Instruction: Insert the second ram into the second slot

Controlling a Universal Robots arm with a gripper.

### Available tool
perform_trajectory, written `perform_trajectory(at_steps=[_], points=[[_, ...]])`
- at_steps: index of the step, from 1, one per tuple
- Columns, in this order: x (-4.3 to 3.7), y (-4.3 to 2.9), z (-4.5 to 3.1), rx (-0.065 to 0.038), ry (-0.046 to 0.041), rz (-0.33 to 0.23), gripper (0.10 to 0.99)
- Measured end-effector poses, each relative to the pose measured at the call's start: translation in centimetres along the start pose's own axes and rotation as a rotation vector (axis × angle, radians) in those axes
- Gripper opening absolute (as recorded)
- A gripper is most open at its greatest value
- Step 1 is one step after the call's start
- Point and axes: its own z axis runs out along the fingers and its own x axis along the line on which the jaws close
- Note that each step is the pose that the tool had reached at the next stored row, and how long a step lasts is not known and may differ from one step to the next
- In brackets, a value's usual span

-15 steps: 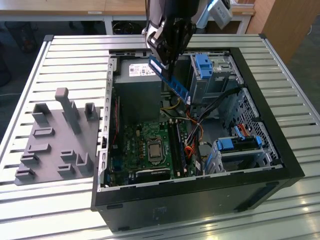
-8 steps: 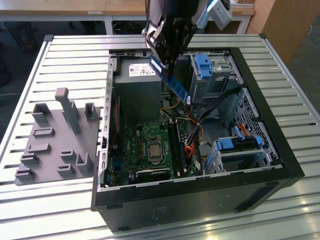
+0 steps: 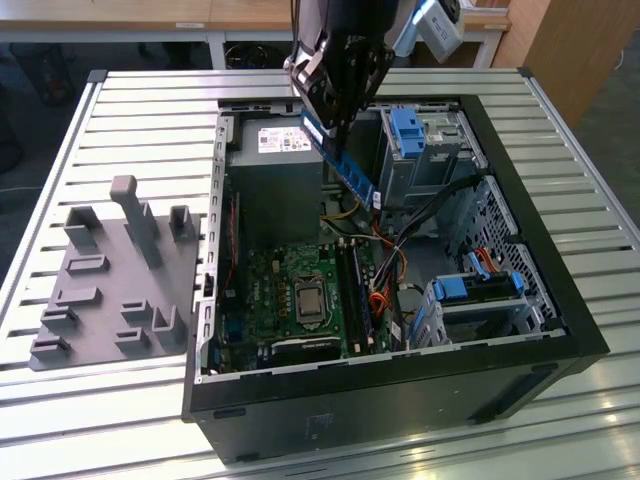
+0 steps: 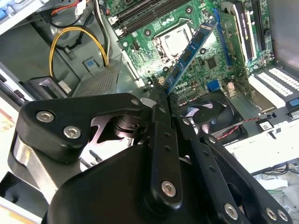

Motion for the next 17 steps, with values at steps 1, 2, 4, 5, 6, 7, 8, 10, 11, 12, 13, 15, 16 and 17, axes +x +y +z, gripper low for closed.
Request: perform_trajectory(at_steps=[1, 2, 4, 5, 6, 7, 8, 10, 11, 12, 13, 15, 16, 17], points=[[0.0, 0.0, 0.0, 0.0, -0.0002, 0.005, 0.137], [0.0, 0.0, 0.0, -0.001, -0.0003, 0.011, 0.137], [0.0, 0.0, 0.0, -0.002, -0.0005, 0.021, 0.137], [0.0, 0.0, 0.0, -0.002, -0.0006, 0.027, 0.137], [0.0, 0.0, 0.0, -0.002, -0.0007, 0.032, 0.137], [0.0, 0.0, 0.0, -0.003, -0.0008, 0.038, 0.137], [0.0, 0.0, 0.0, -0.003, -0.0009, 0.043, 0.137], [0.0, 0.0, 0.0, -0.004, -0.0011, 0.055, 0.137], [0.0, 0.0, 0.0, -0.004, -0.0012, 0.06, 0.137], [0.0, 0.0, 0.0, -0.004, -0.0013, 0.065, 0.137], [0.0, 0.0, 0.0, -0.005, -0.0014, 0.071, 0.137], [0.0, 0.0, 0.0, -0.005, -0.0016, 0.082, 0.137], [0.0, 0.0, 0.0, -0.006, -0.0018, 0.087, 0.137], [0.0, 0.0, 0.0, -0.006, -0.0019, 0.092, 0.137]])
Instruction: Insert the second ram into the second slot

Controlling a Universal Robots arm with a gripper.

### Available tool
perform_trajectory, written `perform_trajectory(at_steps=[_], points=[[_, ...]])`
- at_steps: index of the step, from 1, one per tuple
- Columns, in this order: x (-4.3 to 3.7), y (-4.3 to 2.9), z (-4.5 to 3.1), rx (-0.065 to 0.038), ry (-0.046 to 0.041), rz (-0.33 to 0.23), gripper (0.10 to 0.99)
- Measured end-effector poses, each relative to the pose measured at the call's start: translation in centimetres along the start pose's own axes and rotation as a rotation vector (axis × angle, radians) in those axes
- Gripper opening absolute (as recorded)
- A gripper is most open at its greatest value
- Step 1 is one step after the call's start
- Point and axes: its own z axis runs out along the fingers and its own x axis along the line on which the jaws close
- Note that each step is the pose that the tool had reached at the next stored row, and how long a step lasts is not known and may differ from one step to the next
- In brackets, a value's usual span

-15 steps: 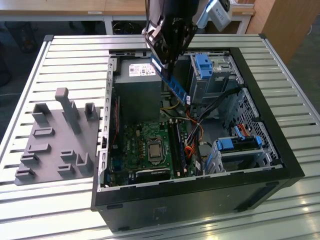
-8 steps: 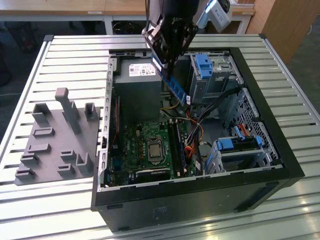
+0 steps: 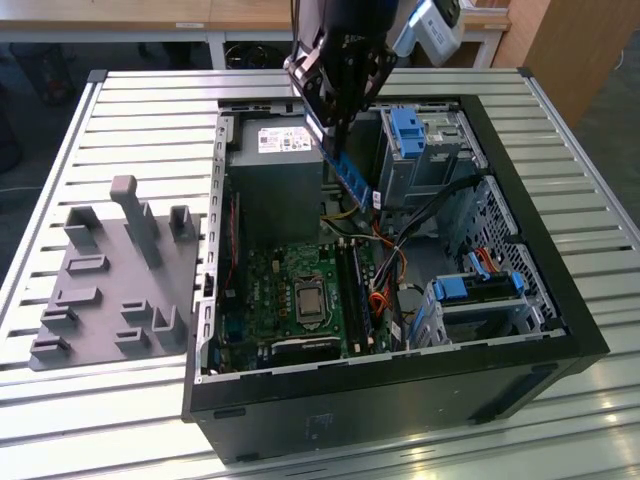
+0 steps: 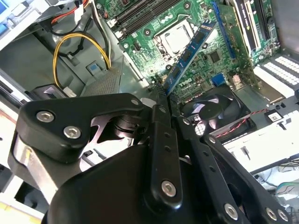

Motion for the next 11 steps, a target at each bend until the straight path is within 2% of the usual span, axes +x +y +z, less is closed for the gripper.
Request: perform_trajectory(at_steps=[11], points=[[0.0, 0.0, 0.01, -0.005, -0.0017, 0.071, 0.137]])
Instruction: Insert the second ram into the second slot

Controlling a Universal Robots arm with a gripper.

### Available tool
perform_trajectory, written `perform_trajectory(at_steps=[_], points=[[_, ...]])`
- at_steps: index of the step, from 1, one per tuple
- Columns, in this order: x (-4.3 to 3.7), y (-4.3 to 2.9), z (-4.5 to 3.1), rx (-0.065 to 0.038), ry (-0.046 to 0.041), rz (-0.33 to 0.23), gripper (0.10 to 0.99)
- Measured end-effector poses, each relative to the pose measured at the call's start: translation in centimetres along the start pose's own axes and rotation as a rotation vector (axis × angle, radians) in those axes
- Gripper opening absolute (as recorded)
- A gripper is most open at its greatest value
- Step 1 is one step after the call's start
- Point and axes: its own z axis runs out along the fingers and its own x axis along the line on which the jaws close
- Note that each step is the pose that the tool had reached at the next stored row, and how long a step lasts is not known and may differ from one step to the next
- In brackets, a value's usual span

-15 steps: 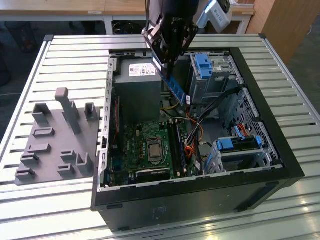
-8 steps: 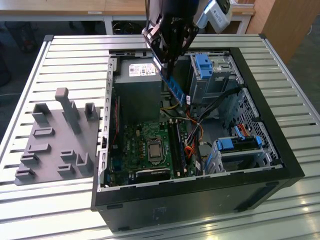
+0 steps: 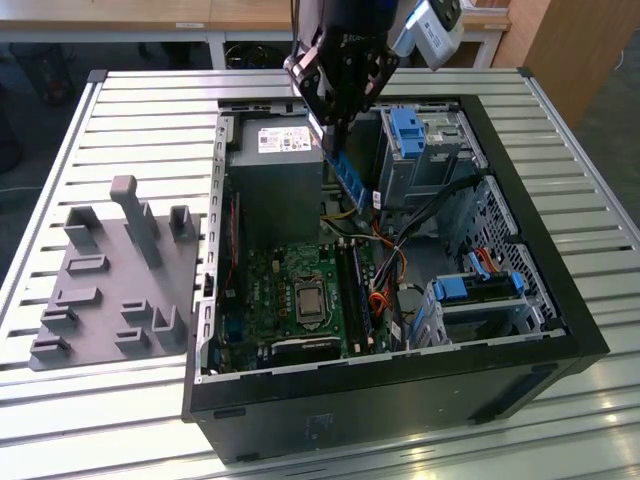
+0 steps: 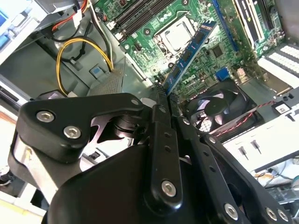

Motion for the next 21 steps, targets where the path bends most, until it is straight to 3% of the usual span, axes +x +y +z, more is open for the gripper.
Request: perform_trajectory(at_steps=[11, 18, 21], points=[[0.0, 0.0, 0.04, -0.006, -0.0018, 0.082, 0.137], [-0.01, -0.01, 0.1, -0.003, -0.0111, 0.093, 0.137], [-0.01, 0.0, 0.11, -0.003, -0.0113, 0.095, 0.137]])
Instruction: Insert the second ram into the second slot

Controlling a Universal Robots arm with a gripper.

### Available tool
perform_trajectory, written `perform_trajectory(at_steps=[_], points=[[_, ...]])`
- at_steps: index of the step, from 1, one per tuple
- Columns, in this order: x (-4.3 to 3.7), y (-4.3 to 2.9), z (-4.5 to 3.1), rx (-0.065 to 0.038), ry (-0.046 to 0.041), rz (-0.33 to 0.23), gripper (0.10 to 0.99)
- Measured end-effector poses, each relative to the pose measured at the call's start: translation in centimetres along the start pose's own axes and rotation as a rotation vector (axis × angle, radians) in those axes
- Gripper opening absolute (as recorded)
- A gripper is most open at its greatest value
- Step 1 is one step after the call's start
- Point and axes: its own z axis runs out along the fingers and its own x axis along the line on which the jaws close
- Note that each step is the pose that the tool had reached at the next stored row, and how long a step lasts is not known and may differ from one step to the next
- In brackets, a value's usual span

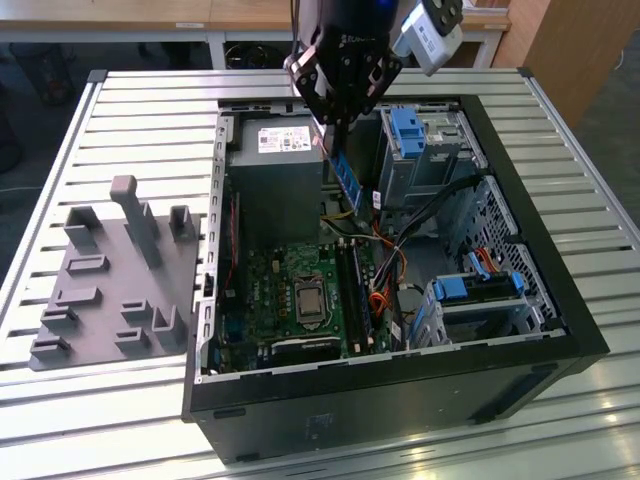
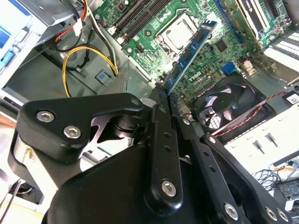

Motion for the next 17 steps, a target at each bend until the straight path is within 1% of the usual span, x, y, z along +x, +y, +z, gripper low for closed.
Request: perform_trajectory(at_steps=[17], points=[[0.05, -0.19, 0.17, 0.0, -0.0004, 0.001, 0.137]])
